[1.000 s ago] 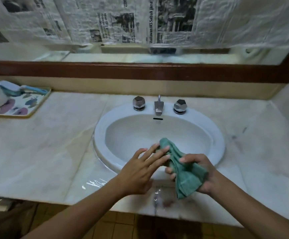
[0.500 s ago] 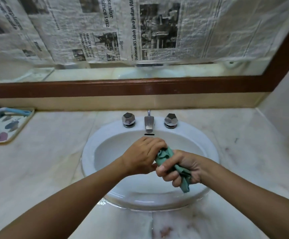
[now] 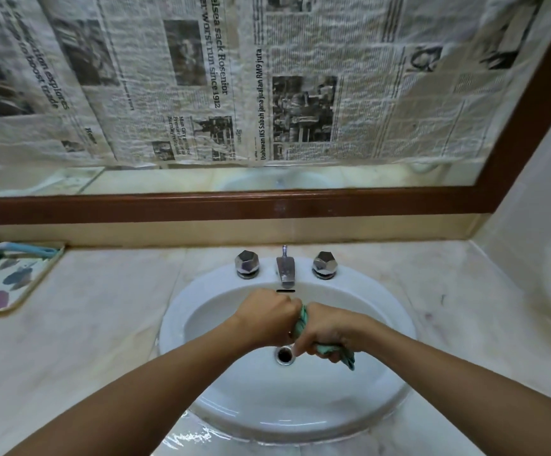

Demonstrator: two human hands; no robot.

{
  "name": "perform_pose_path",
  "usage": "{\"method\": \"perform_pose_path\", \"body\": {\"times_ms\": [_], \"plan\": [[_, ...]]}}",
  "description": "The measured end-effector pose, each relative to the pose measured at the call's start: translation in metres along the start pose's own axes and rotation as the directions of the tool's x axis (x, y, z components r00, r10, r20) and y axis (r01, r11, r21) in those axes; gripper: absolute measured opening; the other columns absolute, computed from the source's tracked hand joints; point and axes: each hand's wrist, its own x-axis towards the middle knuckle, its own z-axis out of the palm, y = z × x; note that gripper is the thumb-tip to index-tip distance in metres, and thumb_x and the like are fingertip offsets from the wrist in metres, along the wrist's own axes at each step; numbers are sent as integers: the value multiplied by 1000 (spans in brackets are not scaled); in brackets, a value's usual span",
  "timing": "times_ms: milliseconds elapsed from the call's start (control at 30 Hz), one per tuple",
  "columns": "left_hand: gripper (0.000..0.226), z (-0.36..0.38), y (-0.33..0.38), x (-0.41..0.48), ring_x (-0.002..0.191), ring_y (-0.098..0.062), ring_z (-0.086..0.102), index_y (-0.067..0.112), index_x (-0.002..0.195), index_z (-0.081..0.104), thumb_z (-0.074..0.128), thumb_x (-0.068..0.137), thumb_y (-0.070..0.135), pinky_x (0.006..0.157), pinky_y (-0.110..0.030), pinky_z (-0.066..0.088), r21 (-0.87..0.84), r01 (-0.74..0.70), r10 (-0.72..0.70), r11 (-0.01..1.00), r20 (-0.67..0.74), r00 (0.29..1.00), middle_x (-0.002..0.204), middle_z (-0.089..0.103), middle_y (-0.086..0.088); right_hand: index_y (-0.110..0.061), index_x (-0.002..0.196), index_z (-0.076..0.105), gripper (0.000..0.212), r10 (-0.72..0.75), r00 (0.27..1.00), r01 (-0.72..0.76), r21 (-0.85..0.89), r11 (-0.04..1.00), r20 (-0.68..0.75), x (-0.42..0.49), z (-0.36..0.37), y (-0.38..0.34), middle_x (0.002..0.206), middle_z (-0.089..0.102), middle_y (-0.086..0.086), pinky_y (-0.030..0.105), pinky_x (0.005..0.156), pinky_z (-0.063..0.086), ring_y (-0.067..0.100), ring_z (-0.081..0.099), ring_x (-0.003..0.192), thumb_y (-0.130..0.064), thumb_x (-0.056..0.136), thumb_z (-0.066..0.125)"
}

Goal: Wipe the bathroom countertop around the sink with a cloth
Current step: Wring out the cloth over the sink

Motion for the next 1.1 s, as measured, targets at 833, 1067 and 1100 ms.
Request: {"method": "perform_pose_path", "body": {"times_ms": [833, 1067, 1100], "plan": [[13, -4, -11, 30, 78, -27, 61, 10, 86, 67, 65, 76, 17, 58, -29, 46, -455, 394, -234, 798, 369, 900, 86, 65, -9, -21, 94, 58, 16, -416, 790, -15, -693, 721, -450, 22, -3, -1, 98, 64, 10, 29, 61, 35, 31, 62, 88, -16, 79, 58], [26, -6, 0, 19, 93, -33, 64, 12, 110, 58, 56, 84, 18, 66, -33, 39, -150, 245, -225, 958, 140, 964, 107, 65, -10, -14, 82, 57, 9, -123, 852, -75, -351, 933, -510, 37, 1, 10, 79, 62, 6, 25, 49, 41, 24, 62, 63, -17, 77, 63], [31, -4, 1, 15, 94, -32, 64, 13, 113, 54, 58, 83, 19, 66, -33, 38, -144, 228, -216, 963, 92, 972, 108, 65, -9, -12, 81, 54, 14, -56, 890, -51, -222, 974, -453, 38, 2, 13, 71, 60, 7, 23, 46, 40, 21, 58, 52, -17, 76, 67]]}}
